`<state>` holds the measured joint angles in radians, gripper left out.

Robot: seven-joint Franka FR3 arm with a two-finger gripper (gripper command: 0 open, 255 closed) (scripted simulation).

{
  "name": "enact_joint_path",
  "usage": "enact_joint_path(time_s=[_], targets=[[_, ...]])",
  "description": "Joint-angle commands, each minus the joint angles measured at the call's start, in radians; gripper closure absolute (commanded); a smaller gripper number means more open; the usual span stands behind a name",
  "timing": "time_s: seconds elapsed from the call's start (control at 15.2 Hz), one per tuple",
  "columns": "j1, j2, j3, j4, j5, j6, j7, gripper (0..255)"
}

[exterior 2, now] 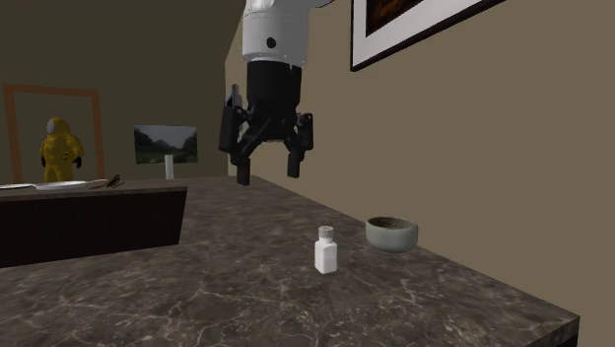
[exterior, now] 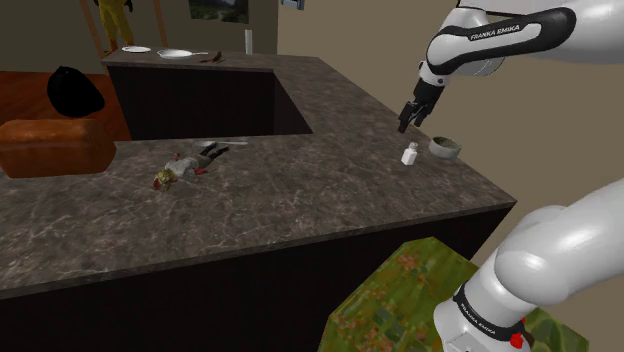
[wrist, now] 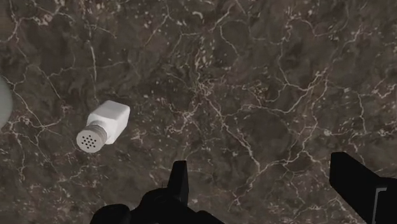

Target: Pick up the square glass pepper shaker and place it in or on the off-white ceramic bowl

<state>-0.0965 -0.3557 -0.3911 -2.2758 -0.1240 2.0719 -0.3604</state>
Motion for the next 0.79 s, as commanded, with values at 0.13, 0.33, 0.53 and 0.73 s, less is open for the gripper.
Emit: enact_joint_path(time_s=[0.13,0.33,0.53,0.73], targets=[[-0.007,0.130,-0.067,0.053,0.038,0.067,-0.070,0],[-0.015,0.235,-0.112,0.104,0.086,0.107,-0.131,0],[-0.031,0.347,-0.149,0.164,0.152,0.139,-0.200,0],[-0.060,0.464,-0.171,0.235,0.229,0.159,-0.271,0]])
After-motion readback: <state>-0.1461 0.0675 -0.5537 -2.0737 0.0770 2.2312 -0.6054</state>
